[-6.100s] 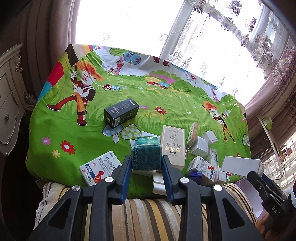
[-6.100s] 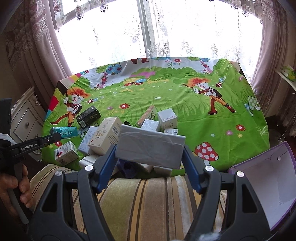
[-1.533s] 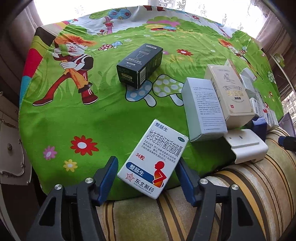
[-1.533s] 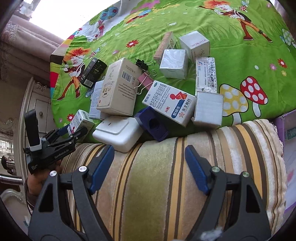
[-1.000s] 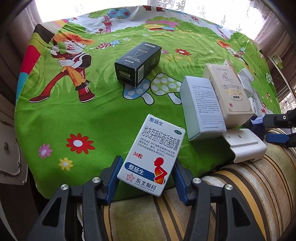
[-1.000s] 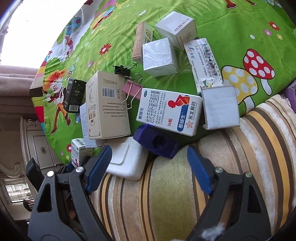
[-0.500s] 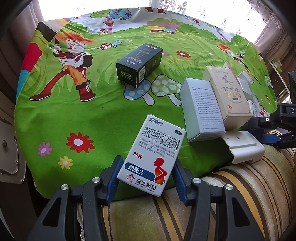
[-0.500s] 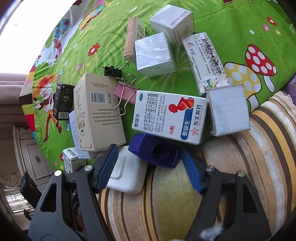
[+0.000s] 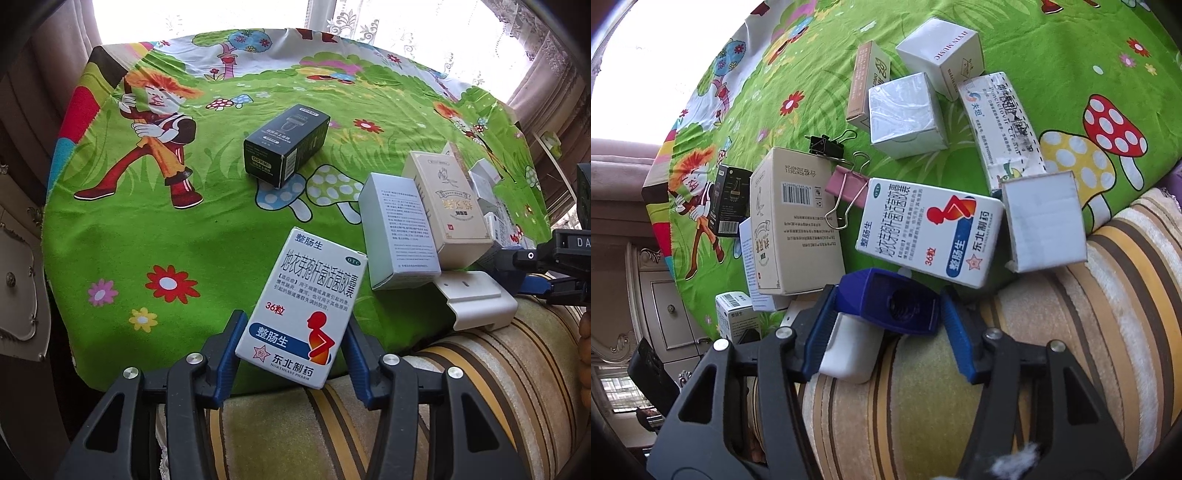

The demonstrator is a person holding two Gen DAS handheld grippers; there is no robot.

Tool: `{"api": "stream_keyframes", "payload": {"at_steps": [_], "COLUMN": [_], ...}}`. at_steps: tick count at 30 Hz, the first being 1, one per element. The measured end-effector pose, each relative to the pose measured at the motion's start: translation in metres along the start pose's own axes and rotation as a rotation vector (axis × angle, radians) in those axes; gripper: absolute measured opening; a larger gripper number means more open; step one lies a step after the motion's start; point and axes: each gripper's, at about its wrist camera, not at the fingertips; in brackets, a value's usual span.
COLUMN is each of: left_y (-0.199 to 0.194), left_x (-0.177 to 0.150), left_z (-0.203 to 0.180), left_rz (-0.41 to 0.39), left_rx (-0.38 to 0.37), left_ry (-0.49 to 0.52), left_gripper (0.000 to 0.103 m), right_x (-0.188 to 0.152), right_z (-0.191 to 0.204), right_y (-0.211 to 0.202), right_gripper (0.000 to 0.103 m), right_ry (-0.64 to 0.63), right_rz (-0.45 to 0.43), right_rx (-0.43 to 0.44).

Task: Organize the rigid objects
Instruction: 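Carry the medicine box with the left tool while the right tool carries the blue block to the purple box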

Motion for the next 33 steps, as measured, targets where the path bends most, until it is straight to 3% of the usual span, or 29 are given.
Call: {"api": "stream_keyframes", "payload": {"at_steps": [10,15,24,33], "left_y": [-0.030,-0.052,-0.074,-0.087], "left_x": [-0.011,-0.021,-0.035,-0.045], "left_z": [0.000,-0.012,-0.067,-0.117], "left_rz": [-0.071,-0.126,-0.164,-0.181], "left_rx": [-0.022,-0.053,-0.183,-0.274], "left_ry": [-0.064,-0.084,-0.050,-0.003], "left_gripper": [0.051,0.051,0.051,0.051], "right_x": [-0.021,-0.040,-0.076,-0.099], "right_z": [0.001,0.004,-0.004,-0.034], "right_y": [-0.029,-0.051,-0.094,-0.121], "right_gripper": [0.061,0.061,0.061,0.060], "right_ry": [-0.125,-0.246,-0.420,-0.459], "right_rz": [-0.094,-0.198,-0.386,-0.490], "right_rx": [0.017,-0.019,-0.115,-0.203]}}
Point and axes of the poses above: each gripper's, at about its wrist camera, not at the fingertips, and y roughly the way its jaws point, z to its left, x to its top, and after that the axes turned 2 degrees about -y, right-handed
